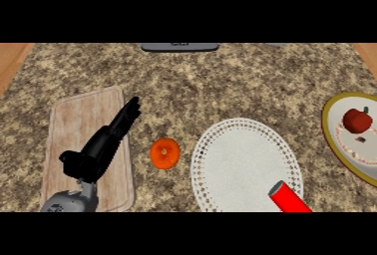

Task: Pick the bell pepper from the placemat and place it in the bowl

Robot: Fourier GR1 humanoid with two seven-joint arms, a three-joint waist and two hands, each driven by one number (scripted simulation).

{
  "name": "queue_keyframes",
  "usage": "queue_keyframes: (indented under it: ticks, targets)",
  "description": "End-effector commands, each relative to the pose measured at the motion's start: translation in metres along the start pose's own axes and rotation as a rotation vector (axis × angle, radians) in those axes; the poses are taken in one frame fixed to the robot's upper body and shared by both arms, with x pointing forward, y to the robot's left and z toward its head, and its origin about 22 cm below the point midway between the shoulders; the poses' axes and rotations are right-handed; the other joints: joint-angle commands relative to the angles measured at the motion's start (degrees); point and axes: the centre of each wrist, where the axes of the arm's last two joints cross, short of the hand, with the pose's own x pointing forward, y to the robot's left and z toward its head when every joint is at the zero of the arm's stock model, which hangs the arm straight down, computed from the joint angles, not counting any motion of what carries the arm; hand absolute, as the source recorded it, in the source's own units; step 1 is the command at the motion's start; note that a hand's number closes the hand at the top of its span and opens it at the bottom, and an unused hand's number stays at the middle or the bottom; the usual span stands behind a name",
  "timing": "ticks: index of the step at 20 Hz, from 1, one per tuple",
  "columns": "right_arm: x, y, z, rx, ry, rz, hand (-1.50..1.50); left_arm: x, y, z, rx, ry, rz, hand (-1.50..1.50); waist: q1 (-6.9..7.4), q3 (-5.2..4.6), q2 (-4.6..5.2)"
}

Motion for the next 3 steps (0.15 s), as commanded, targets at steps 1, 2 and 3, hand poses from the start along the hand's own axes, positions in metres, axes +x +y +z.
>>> queue_keyframes:
  ticks: [1,2,3]
  targets:
    - [-0.032,-0.045,0.020,0.036,-0.005,-0.055,-1.50,-0.002,0.007,0.001,-0.007,-0.004,0.010,0.00,-0.07,-0.02,-0.01]
    - [-0.044,-0.051,0.026,0.032,-0.013,-0.055,-1.50,-0.008,0.025,-0.008,0.003,-0.007,0.011,0.00,-0.27,0.01,0.10]
    - [-0.030,-0.072,0.019,0.038,-0.007,-0.030,-1.50,-0.020,0.017,0.010,-0.001,0.001,-0.006,0.00,0.11,-0.02,0.02]
